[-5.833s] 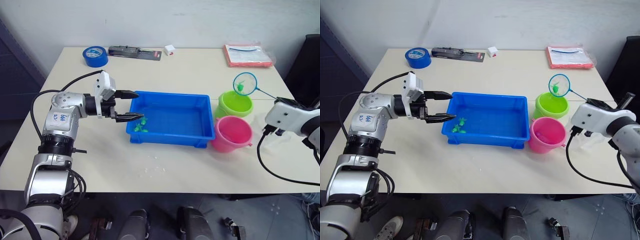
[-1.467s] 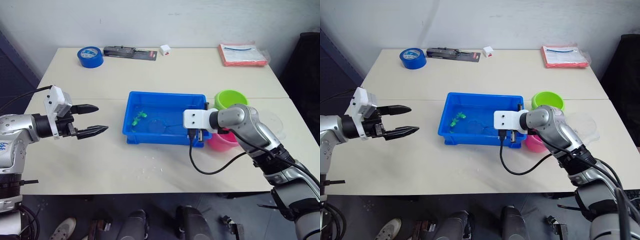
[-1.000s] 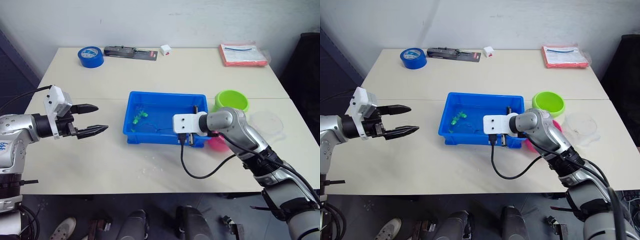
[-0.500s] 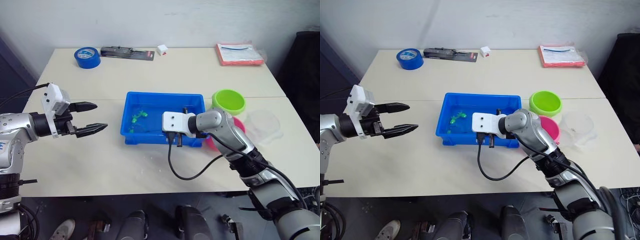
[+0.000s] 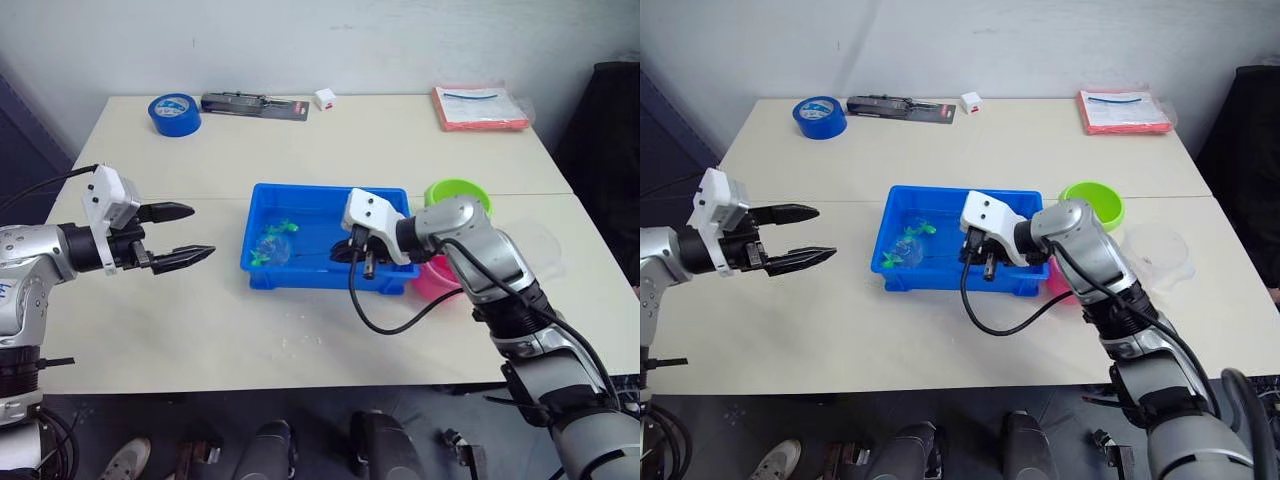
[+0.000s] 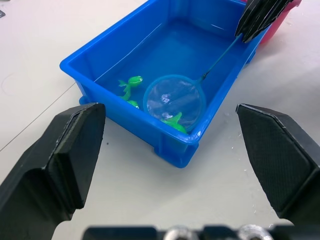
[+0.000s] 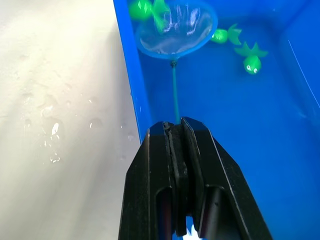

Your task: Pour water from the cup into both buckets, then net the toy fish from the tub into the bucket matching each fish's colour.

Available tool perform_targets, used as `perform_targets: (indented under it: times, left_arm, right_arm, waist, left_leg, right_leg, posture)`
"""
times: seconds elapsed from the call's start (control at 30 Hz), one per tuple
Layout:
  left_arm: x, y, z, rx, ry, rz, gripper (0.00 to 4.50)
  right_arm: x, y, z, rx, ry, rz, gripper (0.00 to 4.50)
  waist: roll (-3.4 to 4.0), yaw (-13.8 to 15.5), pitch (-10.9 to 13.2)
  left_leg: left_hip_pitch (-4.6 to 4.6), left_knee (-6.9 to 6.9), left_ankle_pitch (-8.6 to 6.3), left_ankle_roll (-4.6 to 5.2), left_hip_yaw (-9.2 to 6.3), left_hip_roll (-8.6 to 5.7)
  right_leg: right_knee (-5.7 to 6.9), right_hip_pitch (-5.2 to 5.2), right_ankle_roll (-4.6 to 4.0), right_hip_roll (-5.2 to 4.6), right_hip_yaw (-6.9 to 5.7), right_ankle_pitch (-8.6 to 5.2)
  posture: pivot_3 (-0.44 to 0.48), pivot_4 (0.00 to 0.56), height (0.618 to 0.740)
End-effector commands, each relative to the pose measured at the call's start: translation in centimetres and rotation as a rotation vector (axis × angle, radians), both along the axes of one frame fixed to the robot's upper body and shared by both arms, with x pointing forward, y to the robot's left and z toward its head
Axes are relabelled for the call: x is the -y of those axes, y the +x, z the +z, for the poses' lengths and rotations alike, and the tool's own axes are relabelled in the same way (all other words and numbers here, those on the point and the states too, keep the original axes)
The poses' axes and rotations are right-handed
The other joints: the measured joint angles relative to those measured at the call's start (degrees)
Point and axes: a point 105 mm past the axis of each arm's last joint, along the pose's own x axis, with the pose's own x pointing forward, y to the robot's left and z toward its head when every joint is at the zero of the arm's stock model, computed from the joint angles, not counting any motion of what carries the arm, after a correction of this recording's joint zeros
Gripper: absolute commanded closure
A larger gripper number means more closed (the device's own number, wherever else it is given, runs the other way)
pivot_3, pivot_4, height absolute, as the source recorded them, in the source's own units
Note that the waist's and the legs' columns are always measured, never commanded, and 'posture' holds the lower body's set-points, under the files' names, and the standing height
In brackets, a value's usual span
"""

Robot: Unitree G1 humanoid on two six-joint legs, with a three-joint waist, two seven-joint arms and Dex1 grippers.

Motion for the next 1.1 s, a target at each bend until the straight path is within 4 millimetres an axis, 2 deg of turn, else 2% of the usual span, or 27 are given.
perform_targets:
  times: [0.03,0.37,0.43,0.57,0.7,0.87,1.1]
  left_arm:
    - [0.0,-0.1,1.1,0.042,-0.001,-0.013,0.0]
    - [0.1,0.3,1.2,0.041,0.001,-0.023,0.0]
    - [0.1,0.3,1.2,0.041,0.003,-0.024,0.0]
    - [0.2,0.3,1.3,0.042,0.004,-0.027,0.0]
    - [0.2,0.3,1.3,0.045,0.003,-0.027,0.0]
    - [0.1,0.0,1.2,0.042,0.003,-0.023,0.0]
    - [0.0,-0.2,1.2,0.042,0.004,-0.016,0.0]
  right_arm:
    - [0.1,-0.3,1.2,0.021,0.026,0.024,3.7]
    - [1.4,0.3,0.7,-0.01,0.03,-0.047,3.7]
    - [1.9,0.7,0.4,0.03,-0.012,-0.063,3.7]
    - [2.2,2.8,0.2,0.226,-0.145,-0.117,3.7]
    - [2.3,3.5,0.1,0.312,-0.221,-0.089,3.7]
    - [1.7,2.8,-0.2,0.354,-0.271,0.012,3.7]
    - [-0.2,1.0,-0.3,0.353,-0.246,0.142,3.7]
  waist:
    - [0.0,0.02,0.0]
    - [0.0,0.07,0.0]
    - [0.0,0.14,0.0]
    - [0.0,0.08,0.0]
    - [0.0,0.01,0.0]
    - [0.0,0.03,0.0]
    - [0.0,0.05,0.0]
  left_leg:
    - [0.0,-0.01,0.0,0.0,0.0,0.0]
    - [0.0,-0.01,0.0,0.0,0.0,-0.02]
    - [0.0,-0.01,0.0,0.0,0.0,-0.02]
    - [0.0,0.0,0.0,0.0,-0.01,-0.04]
    - [0.0,-0.03,0.0,0.0,0.0,-0.03]
    - [0.0,-0.03,0.0,0.0,0.0,-0.04]
    - [0.0,-0.02,0.0,0.0,-0.01,-0.03]
  right_leg:
    - [0.0,0.0,0.0,0.0,0.0,0.0]
    - [0.0,0.0,0.0,0.0,-0.01,0.0]
    - [0.0,0.0,0.0,0.0,-0.01,0.0]
    - [-0.01,0.01,0.0,-0.01,-0.01,0.0]
    - [-0.01,-0.03,0.0,0.01,-0.02,0.0]
    - [-0.02,-0.02,0.0,0.02,-0.05,0.0]
    - [-0.02,0.0,0.0,0.01,-0.04,0.0]
  posture:
    - [0.0,0.15,0.737]
    - [0.0,0.15,0.737]
    - [0.0,0.15,0.737]
    - [0.0,0.15,0.737]
    - [0.0,0.15,0.737]
    - [0.0,0.15,0.737]
    - [0.0,0.15,0.737]
